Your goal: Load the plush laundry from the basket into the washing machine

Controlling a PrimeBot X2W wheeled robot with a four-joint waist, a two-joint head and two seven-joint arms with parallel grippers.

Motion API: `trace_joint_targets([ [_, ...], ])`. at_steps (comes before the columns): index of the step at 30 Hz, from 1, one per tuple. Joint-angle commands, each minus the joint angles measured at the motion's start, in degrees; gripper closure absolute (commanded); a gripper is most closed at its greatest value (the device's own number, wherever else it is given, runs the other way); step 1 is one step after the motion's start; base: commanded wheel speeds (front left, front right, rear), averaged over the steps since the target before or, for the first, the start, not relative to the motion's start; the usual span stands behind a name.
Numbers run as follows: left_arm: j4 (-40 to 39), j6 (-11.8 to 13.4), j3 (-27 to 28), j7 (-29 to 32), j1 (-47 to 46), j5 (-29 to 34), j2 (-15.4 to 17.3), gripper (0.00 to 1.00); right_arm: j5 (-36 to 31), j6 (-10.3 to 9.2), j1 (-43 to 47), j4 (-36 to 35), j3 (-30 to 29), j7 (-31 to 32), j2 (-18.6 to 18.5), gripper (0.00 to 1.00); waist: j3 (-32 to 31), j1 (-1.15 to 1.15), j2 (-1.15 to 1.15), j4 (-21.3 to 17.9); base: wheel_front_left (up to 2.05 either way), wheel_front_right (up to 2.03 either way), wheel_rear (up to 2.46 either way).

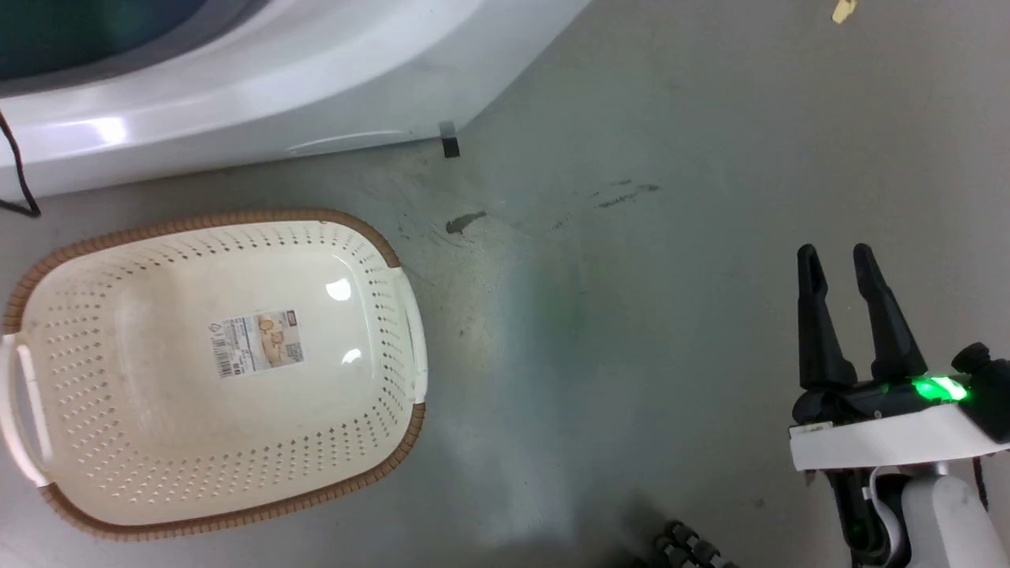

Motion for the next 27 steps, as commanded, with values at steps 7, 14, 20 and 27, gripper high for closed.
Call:
trace_joint_targets([
  [7,3.7,-0.57,-2.46,-9.38,6.1,-1.56,-4.65,0.0,-4.13,-0.04,-1.25,1.07,-4.29,-0.26,-0.04,0.0,-9.27,-0.01,0.0,4.45,0.0,0.0,0.0],
  [14,4.83,-0.71,-4.29,-19.97,16.12,-3.95,-10.09,0.0,-9.11,-0.04,0.31,2.27,-7.36,-0.26,-0.04,0.0,-19.93,-0.01,0.0,9.39,0.0,0.0,0.0],
  [20,2.03,-0.72,-5.28,-25.57,27.42,-5.97,-13.06,0.0,-12.15,-0.04,2.88,3.28,-8.59,-0.26,-0.04,0.0,-28.83,-0.01,0.0,12.95,0.0,0.0,0.0],
  [27,-13.57,3.09,0.21,-26.41,44.16,-7.88,-14.33,0.0,-13.65,-0.04,6.46,3.81,-8.45,-0.26,-0.04,0.0,-36.12,-0.01,0.0,15.82,0.0,0.0,0.0],
])
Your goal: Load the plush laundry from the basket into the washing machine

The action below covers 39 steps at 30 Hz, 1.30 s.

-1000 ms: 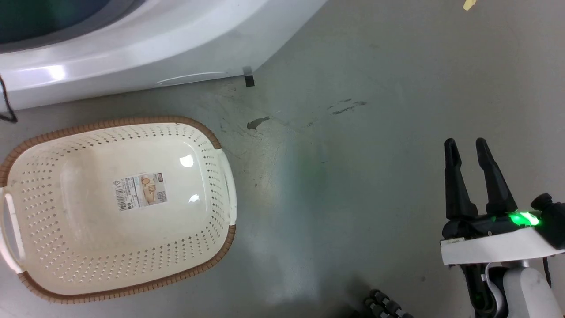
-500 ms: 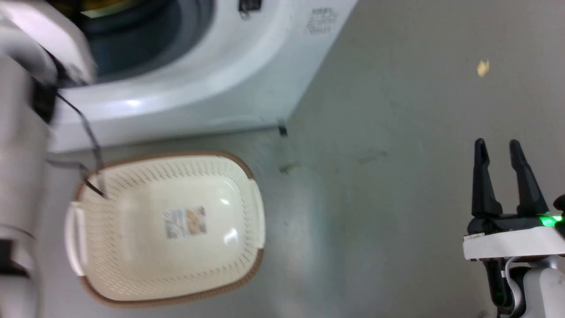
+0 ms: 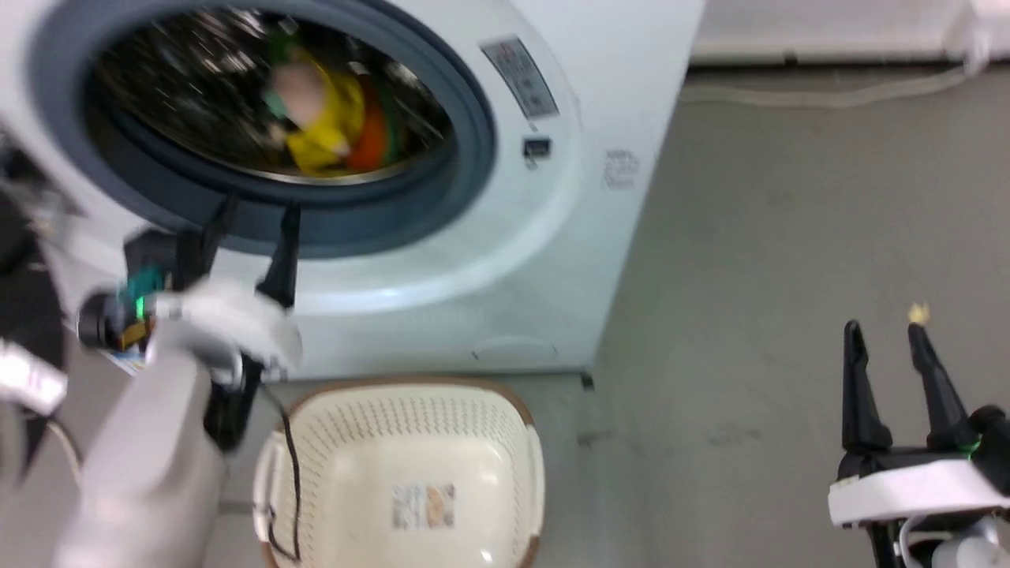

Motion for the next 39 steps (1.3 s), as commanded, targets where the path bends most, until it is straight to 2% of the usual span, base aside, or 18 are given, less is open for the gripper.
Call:
trace_joint_targets([
  [1,-4.72,1.7,1.81,-0.28,5.6,0.04,0.0,0.0,-0.41,-0.04,1.36,0.21,0.2,-0.26,-0.04,0.0,-5.43,0.03,0.0,3.48,0.0,0.0,0.0],
  [5,-16.57,5.24,5.83,-0.29,17.79,0.03,-1.06,0.0,-0.56,-0.04,3.72,0.27,0.54,-0.26,-0.04,0.0,-8.13,0.03,0.0,4.63,0.0,0.0,0.0],
  [6,-16.57,5.24,5.83,-0.29,17.79,0.03,-1.06,0.0,-0.56,-0.04,3.72,0.27,0.54,-0.26,-0.04,0.0,-8.13,0.03,0.0,4.63,0.0,0.0,0.0],
  [7,-20.6,5.93,6.94,-0.29,23.9,-1.4,-2.44,0.0,-0.52,-0.04,4.78,0.4,1.09,-0.26,-0.04,0.0,-9.03,0.03,0.0,4.96,0.0,0.0,0.0],
  [9,-22.36,6.33,7.2,-0.29,26.54,-1.71,-2.85,0.0,-0.46,-0.04,5.28,0.57,1.51,-0.26,-0.04,0.0,-9.36,0.03,0.0,5.09,0.0,0.0,0.0],
  [10,-25.83,7.15,7.9,-0.29,30.86,-1.81,-3.62,0.0,-0.53,-0.04,6.13,0.87,2.15,-0.26,-0.04,0.0,-9.88,0.03,0.0,5.36,0.0,0.0,0.0],
  [13,-30.13,8.54,7.6,-0.3,35.88,0.01,-4.67,0.0,-0.53,-0.04,7.44,1.29,2.71,-0.26,-0.04,0.0,-10.54,0.03,0.0,5.97,0.0,0.0,0.0],
  [18,-33.66,10.0,6.72,-0.3,40.73,3.32,-5.79,0.0,-1.55,-0.04,8.84,1.47,4.44,-0.26,-0.04,0.0,-10.67,0.03,0.0,6.25,0.0,0.0,0.0],
  [31,-34.09,10.17,6.36,-0.3,42.13,9.21,-6.04,0.0,-1.12,-0.04,10.3,1.8,4.68,-0.26,-0.04,0.0,-10.9,0.03,0.0,7.2,0.0,0.0,0.0],
  [32,-33.88,9.96,6.3,0.03,41.79,9.13,-6.04,1.0,-1.35,0.0,9.3,1.61,4.59,0.03,0.01,1.0,-10.9,0.03,0.0,7.19,0.0,0.0,0.0],
  [39,-33.93,9.82,6.66,0.43,41.73,9.58,-6.32,1.0,-1.59,0.01,9.13,1.44,4.61,0.42,0.01,1.0,-10.9,0.03,0.0,7.21,0.0,0.0,0.0],
])
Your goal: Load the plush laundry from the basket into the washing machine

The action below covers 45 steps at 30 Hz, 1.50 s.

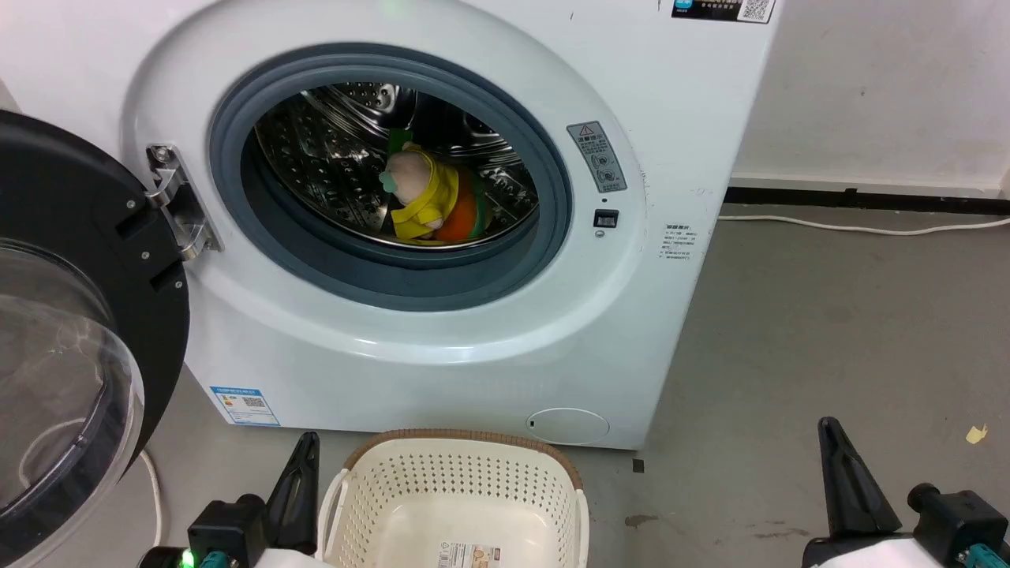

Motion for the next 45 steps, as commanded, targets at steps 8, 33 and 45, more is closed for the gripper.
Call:
trace_joint_targets([
  [8,-0.57,-0.49,0.95,1.16,-0.21,1.49,-0.9,1.0,-0.85,0.0,-0.32,-0.57,0.23,1.24,0.0,1.0,0.01,0.0,0.0,0.04,0.0,0.0,0.0],
  [33,-1.92,-1.61,3.45,4.08,-0.68,5.09,-3.07,1.0,-2.79,-0.02,-1.04,-1.86,0.8,4.17,-0.01,1.0,0.05,0.0,0.0,0.15,0.0,0.0,0.0],
  [45,-2.56,-2.15,4.65,5.48,-0.9,6.81,-4.12,1.0,-3.72,-0.02,-1.38,-2.47,1.07,5.58,-0.02,1.0,0.07,0.0,0.0,0.2,0.0,0.0,0.0],
])
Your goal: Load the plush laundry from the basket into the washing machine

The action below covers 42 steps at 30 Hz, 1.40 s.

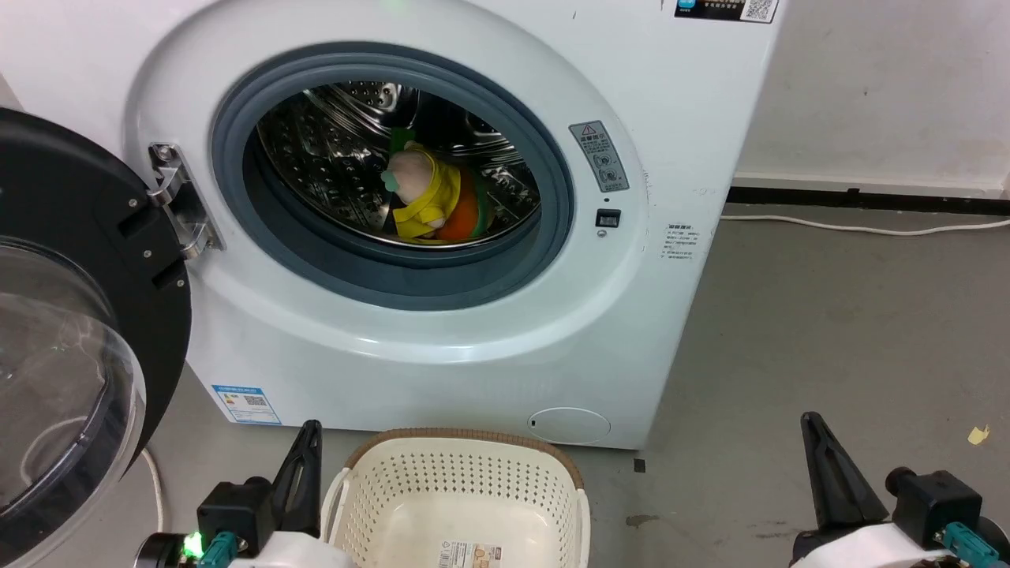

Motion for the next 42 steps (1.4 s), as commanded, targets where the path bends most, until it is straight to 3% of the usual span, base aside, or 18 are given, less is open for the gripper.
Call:
trace_joint_targets([
  [1,-0.41,-0.44,0.54,0.32,-0.69,0.75,-0.4,1.0,-0.6,-0.02,-0.79,-0.52,0.06,0.27,-0.02,1.0,0.0,0.0,0.0,0.01,0.0,0.0,0.0],
  [42,-2.67,-2.33,4.73,5.23,-1.47,6.8,-4.06,1.0,-3.85,-0.04,-1.99,-2.68,1.01,5.2,-0.03,1.0,0.07,-0.01,0.0,0.19,0.0,0.0,0.0],
])
